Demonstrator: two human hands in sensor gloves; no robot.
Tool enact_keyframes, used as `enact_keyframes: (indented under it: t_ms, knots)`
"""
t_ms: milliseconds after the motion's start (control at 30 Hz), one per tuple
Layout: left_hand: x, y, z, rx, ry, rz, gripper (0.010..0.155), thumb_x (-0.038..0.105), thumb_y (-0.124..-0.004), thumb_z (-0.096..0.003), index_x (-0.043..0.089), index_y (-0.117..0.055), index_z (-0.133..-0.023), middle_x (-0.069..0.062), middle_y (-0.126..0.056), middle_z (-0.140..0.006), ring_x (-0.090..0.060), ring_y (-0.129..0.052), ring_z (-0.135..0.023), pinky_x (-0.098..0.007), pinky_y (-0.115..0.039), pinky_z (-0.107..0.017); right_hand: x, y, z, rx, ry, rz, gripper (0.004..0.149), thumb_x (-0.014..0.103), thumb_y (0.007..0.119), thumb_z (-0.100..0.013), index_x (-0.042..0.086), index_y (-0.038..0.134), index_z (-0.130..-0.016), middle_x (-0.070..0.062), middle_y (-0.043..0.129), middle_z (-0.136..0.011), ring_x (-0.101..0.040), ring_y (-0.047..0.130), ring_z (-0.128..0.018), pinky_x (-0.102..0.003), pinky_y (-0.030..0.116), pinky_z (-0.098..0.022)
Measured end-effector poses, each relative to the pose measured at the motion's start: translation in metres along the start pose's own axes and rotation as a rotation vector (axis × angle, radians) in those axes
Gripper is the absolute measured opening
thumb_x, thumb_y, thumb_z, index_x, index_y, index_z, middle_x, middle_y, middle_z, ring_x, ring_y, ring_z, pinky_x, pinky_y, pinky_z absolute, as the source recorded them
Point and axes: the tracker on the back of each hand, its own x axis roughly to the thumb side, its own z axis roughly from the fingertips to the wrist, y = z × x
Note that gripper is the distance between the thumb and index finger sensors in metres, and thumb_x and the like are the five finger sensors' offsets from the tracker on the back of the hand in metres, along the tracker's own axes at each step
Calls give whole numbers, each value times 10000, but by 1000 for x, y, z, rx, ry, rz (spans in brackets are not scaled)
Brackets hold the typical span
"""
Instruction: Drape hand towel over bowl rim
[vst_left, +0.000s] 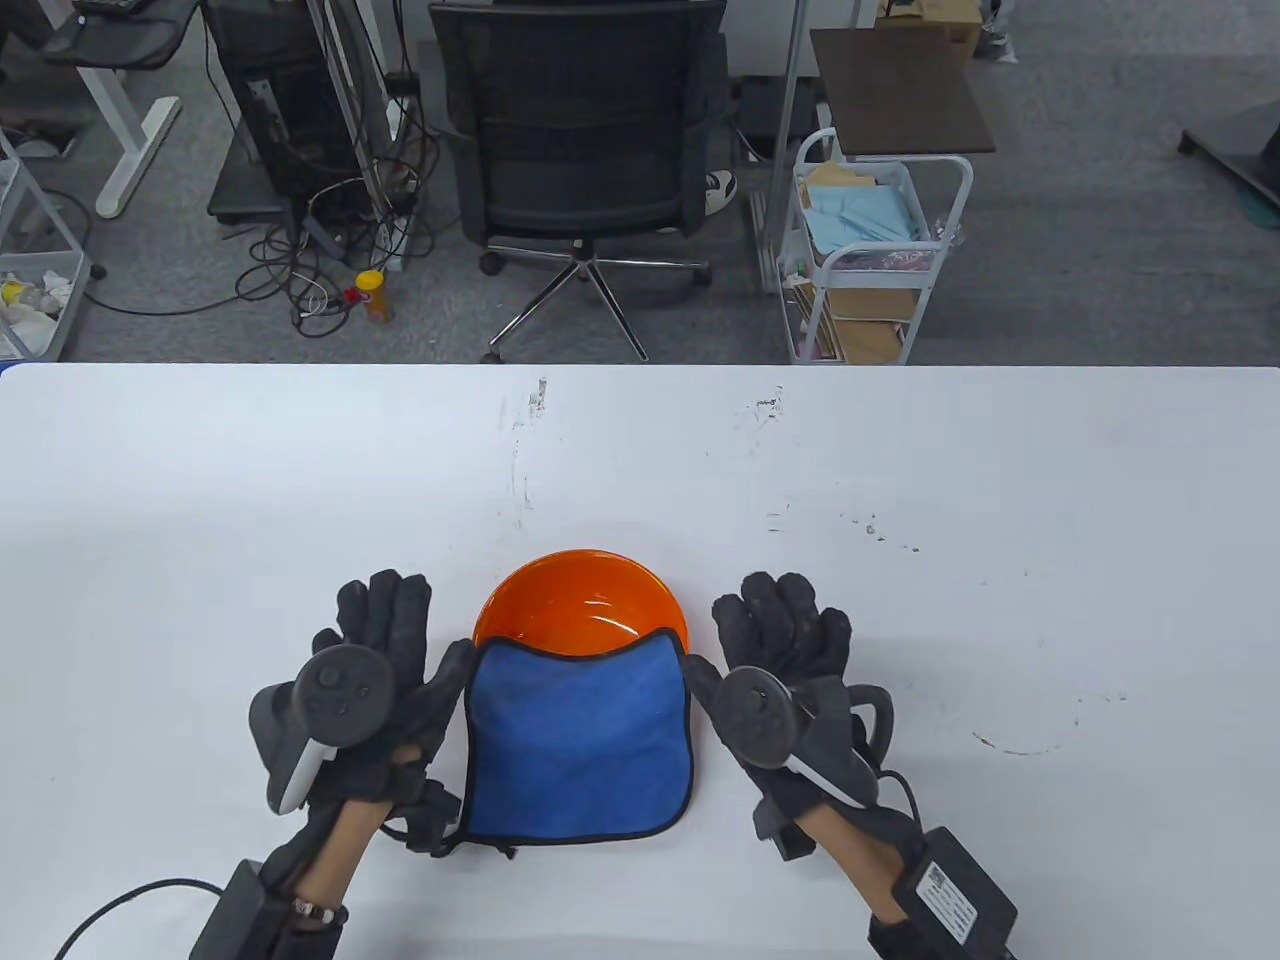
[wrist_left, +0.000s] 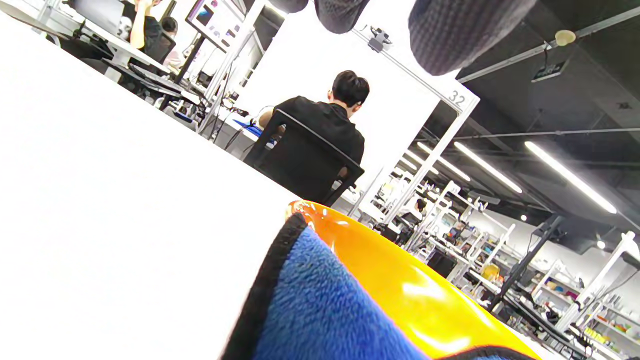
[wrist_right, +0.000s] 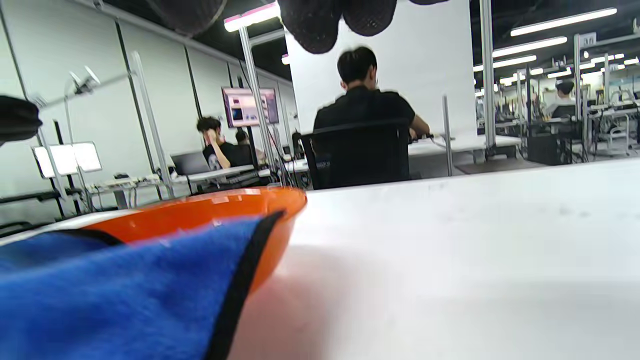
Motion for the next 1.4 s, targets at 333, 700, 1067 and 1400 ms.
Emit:
enact_keyframes:
  t_ms: [333, 700, 1067, 1400]
  knots:
    - [-32, -13, 54, -110, -60, -122, 741, 510, -632, -601, 183, -301, -1177, -48, -149, -1228, -325, -39, -1096, -624, -29, -686, -43, 10, 64, -59, 27, 26, 652, 435, 496, -657, 63, 335, -1167, -242, 266, -1203, -559, 160, -1080, -792, 227, -668]
    - [-44, -37, 67, -157, -81, -210, 713, 481, -625, -589, 195, -307, -1160, -36, -163, -1218, -310, -58, -1093, -614, -48, -694, -67, 42, 76, 2, 85, 125, 687, 468, 494, -642, 70, 291, -1163, -232, 234, -1199, -542, 143, -1073, -775, 244, -677]
    - [-52, -42, 57, -138, -74, -309, 715, 502, -603, -586, 220, -277, -1157, -16, -147, -1219, -287, -51, -1098, -600, -46, -704, -76, 54, 68, 46, 96, 127, 682, 468, 483, -640, 87, 261, -1161, -214, 215, -1200, -520, 129, -1076, -763, 237, -684]
    - [-53, -45, 53, -164, -73, -343, 712, 504, -600, -587, 223, -279, -1157, -16, -156, -1221, -282, -62, -1102, -597, -53, -709, -74, 55, 67, 78, 74, 126, 689, 481, 487, -637, 91, 275, -1162, -209, 232, -1203, -515, 145, -1080, -761, 245, -686]
